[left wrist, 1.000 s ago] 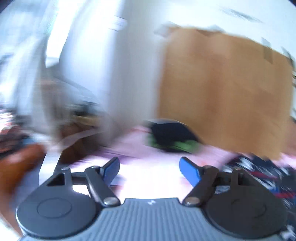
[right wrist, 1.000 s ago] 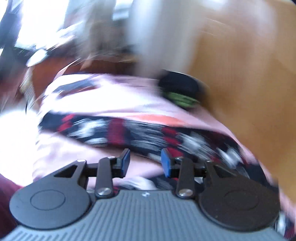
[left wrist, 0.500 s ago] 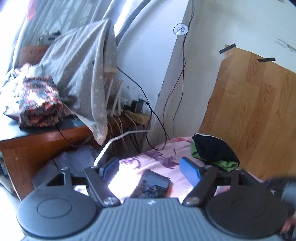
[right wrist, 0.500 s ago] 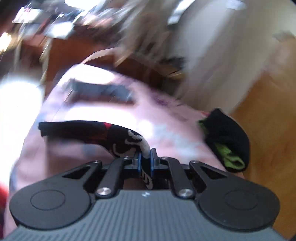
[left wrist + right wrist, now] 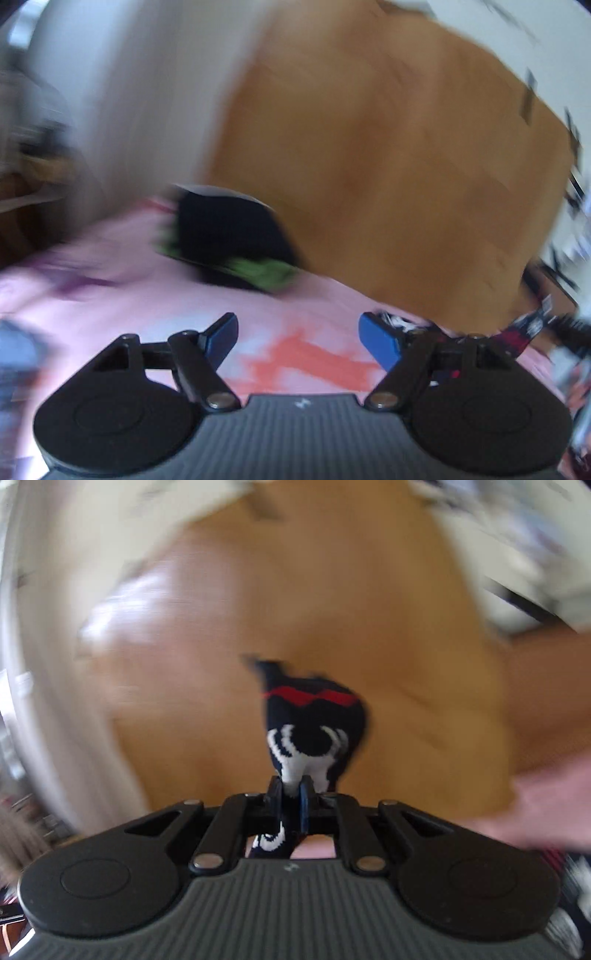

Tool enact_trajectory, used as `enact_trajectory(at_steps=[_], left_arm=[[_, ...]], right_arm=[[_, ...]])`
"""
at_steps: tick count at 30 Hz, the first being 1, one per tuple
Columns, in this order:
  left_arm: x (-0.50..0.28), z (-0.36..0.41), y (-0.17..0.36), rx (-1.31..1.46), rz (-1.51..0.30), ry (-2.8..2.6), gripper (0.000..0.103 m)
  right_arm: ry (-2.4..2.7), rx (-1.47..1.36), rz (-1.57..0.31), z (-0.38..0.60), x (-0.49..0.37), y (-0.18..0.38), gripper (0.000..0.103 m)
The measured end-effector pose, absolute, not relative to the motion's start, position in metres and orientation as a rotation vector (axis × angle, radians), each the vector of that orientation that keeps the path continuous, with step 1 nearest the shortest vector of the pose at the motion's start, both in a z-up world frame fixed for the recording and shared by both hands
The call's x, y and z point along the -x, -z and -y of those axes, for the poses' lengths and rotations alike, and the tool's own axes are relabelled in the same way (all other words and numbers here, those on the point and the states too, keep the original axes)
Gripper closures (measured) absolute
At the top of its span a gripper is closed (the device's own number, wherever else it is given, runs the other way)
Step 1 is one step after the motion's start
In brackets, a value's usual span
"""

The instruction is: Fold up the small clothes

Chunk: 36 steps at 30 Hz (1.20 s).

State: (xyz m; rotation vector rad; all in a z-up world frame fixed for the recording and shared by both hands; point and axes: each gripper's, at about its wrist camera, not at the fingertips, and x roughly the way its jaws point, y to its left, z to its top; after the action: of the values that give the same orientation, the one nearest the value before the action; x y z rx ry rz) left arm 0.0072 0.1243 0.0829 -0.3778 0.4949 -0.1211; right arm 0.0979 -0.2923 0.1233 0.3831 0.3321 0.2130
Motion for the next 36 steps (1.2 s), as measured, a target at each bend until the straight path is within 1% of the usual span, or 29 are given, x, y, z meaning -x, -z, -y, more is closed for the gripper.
enact_trajectory(at_steps=[4,6,9,10,11,12,13,15,16,17,18,19,20,21,22,23,26,27,28,29,30,31,32,33,34,35,36], left_arm=[[-0.093,-0.056,-0.057,0.327,-0.664,0.252,0.029],[-0.125,-0.033,-0.044,0.338,-0.734,0.293,0.029],[-0.154,-0.003,-0.026,0.341,-0.797,0.378,0.024],[-0.161,0.007,-0.021,0.314,-0.808,0.369,0.03],[-0.165,0.015,-0.013,0.29,-0.822,0.346,0.041],[-0.17,0.022,-0.005,0.273,-0.841,0.351,0.076],[-0.171,0.024,0.0,0.263,-0.844,0.345,0.081],[-0.167,0.02,-0.003,0.283,-0.809,0.352,0.089],[-0.162,0.012,-0.007,0.305,-0.782,0.352,0.09],[-0.16,0.005,-0.014,0.324,-0.749,0.354,0.09],[-0.156,-0.002,-0.019,0.342,-0.71,0.353,0.09],[-0.152,-0.009,-0.022,0.358,-0.676,0.342,0.097],[-0.15,-0.012,-0.023,0.353,-0.646,0.309,0.097],[-0.149,-0.012,-0.022,0.326,-0.63,0.277,0.1],[-0.149,-0.01,-0.019,0.291,-0.625,0.234,0.1],[-0.152,-0.008,-0.011,0.268,-0.642,0.213,0.1],[-0.163,-0.007,0.019,0.302,-0.784,0.241,0.1],[-0.162,-0.008,0.021,0.309,-0.773,0.243,0.097],[-0.159,-0.01,0.017,0.307,-0.767,0.249,0.096],[-0.156,-0.011,0.014,0.318,-0.75,0.264,0.093],[-0.152,-0.012,0.012,0.334,-0.734,0.289,0.078],[-0.149,-0.011,0.012,0.346,-0.725,0.306,0.058],[-0.145,-0.011,0.011,0.35,-0.713,0.318,0.053],[-0.142,-0.007,0.011,0.34,-0.703,0.327,0.052],[-0.141,-0.001,0.013,0.32,-0.706,0.335,0.056],[-0.146,0.006,0.01,0.303,-0.72,0.34,0.061],[-0.146,0.011,0.014,0.288,-0.734,0.348,0.076]], right_arm=[[-0.063,-0.565,-0.461,0.337,-0.097,-0.05,0.091],[-0.069,-0.634,-0.492,0.344,-0.097,-0.03,0.09],[-0.1,-0.681,-0.506,0.346,-0.1,-0.025,0.082],[-0.108,-0.704,-0.509,0.349,-0.099,-0.028,0.067],[-0.106,-0.727,-0.506,0.356,-0.102,-0.031,0.051],[-0.095,-0.743,-0.494,0.361,-0.1,-0.033,0.047],[-0.079,-0.755,-0.484,0.367,-0.099,-0.033,0.046],[-0.077,-0.771,-0.495,0.37,-0.11,-0.031,0.049],[-0.08,-0.759,-0.506,0.37,-0.115,-0.031,0.066],[-0.072,-0.728,-0.509,0.37,-0.109,-0.031,0.09],[-0.068,-0.692,-0.472,0.367,-0.108,-0.038,0.09],[-0.088,-0.675,-0.413,0.371,-0.094,-0.043,0.09],[-0.11,-0.647,-0.357,0.371,-0.086,-0.051,0.09],[-0.118,-0.608,-0.309,0.367,-0.082,-0.058,0.09],[-0.112,-0.571,-0.292,0.364,-0.079,-0.06,0.089],[-0.088,-0.547,-0.318,0.365,-0.077,-0.057,0.086],[-0.024,-0.553,-0.584,0.371,-0.105,-0.024,0.085],[-0.011,-0.599,-0.633,0.376,-0.107,-0.015,0.086],[-0.022,-0.667,-0.607,0.383,-0.104,-0.012,0.085],[-0.031,-0.715,-0.595,0.389,-0.101,-0.014,0.08],[-0.036,-0.764,-0.573,0.395,-0.099,-0.016,0.076],[-0.035,-0.797,-0.546,0.399,-0.098,-0.019,0.069],[-0.022,-0.817,-0.522,0.405,-0.093,-0.021,0.061],[0.007,-0.826,-0.511,0.409,-0.094,-0.022,0.055],[0.047,-0.836,-0.51,0.413,-0.096,-0.022,0.046],[0.074,-0.855,-0.507,0.418,-0.099,-0.021,0.046],[0.087,-0.882,-0.502,0.424,-0.101,-0.019,0.046]])
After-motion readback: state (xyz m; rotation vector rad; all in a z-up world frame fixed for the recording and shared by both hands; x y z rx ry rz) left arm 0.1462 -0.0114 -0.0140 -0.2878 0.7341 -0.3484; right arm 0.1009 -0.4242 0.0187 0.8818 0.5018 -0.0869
